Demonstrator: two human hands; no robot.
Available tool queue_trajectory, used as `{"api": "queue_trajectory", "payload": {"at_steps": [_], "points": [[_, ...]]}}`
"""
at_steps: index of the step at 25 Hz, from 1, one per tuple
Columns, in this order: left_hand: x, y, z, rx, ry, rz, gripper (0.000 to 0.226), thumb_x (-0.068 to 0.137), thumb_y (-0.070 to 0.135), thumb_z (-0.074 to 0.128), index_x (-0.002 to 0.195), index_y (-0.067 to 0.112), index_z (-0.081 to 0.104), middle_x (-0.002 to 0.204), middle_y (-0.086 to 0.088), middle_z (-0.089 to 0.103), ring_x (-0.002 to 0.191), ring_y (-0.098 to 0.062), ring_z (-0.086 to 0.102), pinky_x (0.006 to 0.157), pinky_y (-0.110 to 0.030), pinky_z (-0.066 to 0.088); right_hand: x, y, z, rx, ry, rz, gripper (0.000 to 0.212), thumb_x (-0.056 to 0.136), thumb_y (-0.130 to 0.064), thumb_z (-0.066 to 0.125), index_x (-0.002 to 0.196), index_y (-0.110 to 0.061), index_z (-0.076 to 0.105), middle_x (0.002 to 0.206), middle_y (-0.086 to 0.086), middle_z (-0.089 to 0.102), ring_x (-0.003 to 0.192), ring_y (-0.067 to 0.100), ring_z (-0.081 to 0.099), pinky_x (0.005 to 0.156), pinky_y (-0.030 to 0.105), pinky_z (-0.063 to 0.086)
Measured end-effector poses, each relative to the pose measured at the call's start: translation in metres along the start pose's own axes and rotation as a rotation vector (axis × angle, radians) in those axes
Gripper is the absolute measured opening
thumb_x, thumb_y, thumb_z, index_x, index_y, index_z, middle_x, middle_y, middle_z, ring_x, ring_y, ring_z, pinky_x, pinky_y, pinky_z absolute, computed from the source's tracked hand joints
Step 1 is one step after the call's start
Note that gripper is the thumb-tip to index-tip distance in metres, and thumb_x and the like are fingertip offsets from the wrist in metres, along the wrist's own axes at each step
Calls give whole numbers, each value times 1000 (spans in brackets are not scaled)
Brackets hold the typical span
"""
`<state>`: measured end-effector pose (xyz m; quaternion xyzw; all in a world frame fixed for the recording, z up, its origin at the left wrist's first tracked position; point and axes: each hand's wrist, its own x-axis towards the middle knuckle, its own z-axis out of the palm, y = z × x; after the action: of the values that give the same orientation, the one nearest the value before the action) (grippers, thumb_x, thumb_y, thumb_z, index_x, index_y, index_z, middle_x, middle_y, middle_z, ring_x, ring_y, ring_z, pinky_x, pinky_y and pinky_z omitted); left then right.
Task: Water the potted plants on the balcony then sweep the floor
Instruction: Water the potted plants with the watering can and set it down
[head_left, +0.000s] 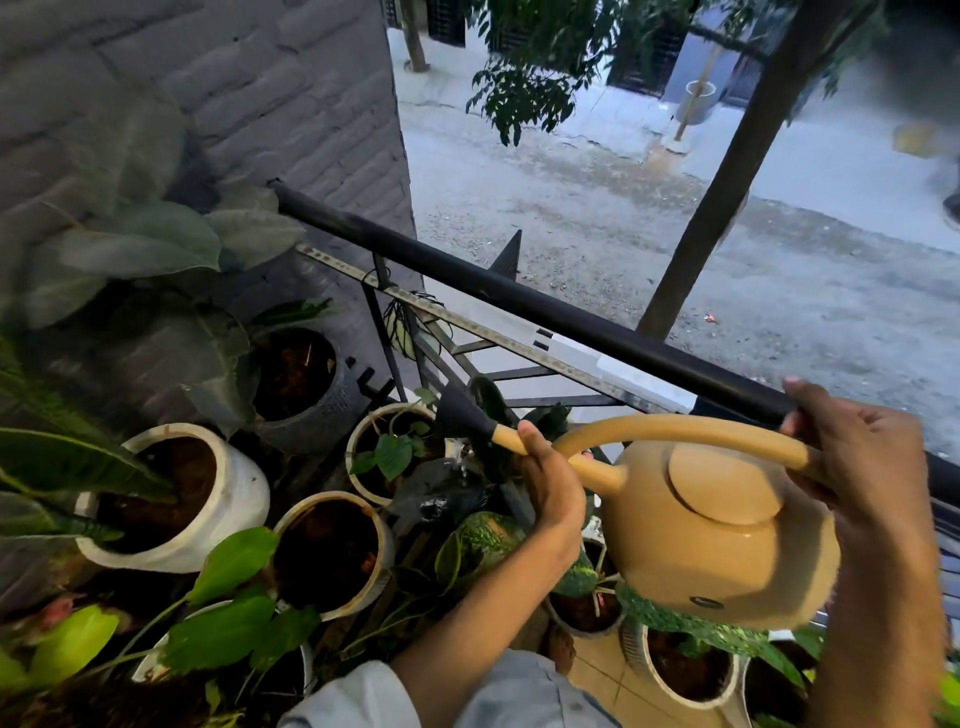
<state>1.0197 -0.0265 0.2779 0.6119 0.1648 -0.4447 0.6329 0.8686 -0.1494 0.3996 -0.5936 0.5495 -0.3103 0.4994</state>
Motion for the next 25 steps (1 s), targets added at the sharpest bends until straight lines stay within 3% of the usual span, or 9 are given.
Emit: {"api": "queue_trajectory", "payload": {"at_steps": [2,4,5,9,12,15,18,22,25], "points": [[-2,-2,11,34,-65,5,120,66,104,24,162,32,24,151,-13,54,136,-30,54,119,-53,39,2,1,-14,-6,61,8,52,91,-53,71,71,-5,68,59,11,53,51,22,44,54,31,38],[13,-21,24,49,-96,4,145,36,116,21,158,37,29,153,-12,52,138,-31,53,119,-55,38,2,1,-27,-8,108,18,53,90,-53,72,72,-3,68,59,11,52,50,23,43,52,30,36],[21,-33,30,81,-104,1,148,31,117,19,157,39,31,154,-12,52,139,-32,52,119,-56,37,1,1,-33,-2,130,30,54,89,-54,72,73,-2,69,58,11,51,50,22,43,52,29,36],[8,-37,52,123,-175,-45,139,40,114,29,160,44,22,156,-11,50,141,-32,50,121,-58,34,4,8,-60,33,205,49,51,89,-51,73,63,-8,69,58,13,48,46,21,39,44,22,33],[-10,-36,63,91,-202,-18,126,53,107,39,160,42,23,155,-10,50,140,-31,52,121,-56,35,7,16,-77,44,239,65,50,89,-50,74,57,-12,69,47,4,46,42,19,37,40,18,31],[-23,-43,65,19,-216,27,137,42,110,45,160,44,22,154,-1,50,139,-28,53,121,-53,35,10,24,-90,55,251,86,49,89,-50,76,57,-13,70,44,1,47,43,20,38,46,23,33],[-33,-44,66,16,-206,71,118,62,103,38,163,43,18,160,0,44,143,-25,48,123,-51,33,13,32,-96,51,229,113,48,87,-53,76,58,-15,70,46,2,48,43,19,39,50,24,35],[-24,-43,70,-32,-140,98,139,39,112,40,158,40,30,147,-4,57,133,-26,59,119,-53,40,17,35,-93,59,155,141,46,89,-50,75,57,-17,70,66,17,49,57,25,43,58,32,39],[-28,-40,72,-50,-83,109,138,44,111,40,160,37,29,146,-8,58,127,-29,62,116,-55,43,20,33,-88,74,90,124,46,89,-49,75,57,-16,71,76,19,52,67,27,45,60,32,39]]}}
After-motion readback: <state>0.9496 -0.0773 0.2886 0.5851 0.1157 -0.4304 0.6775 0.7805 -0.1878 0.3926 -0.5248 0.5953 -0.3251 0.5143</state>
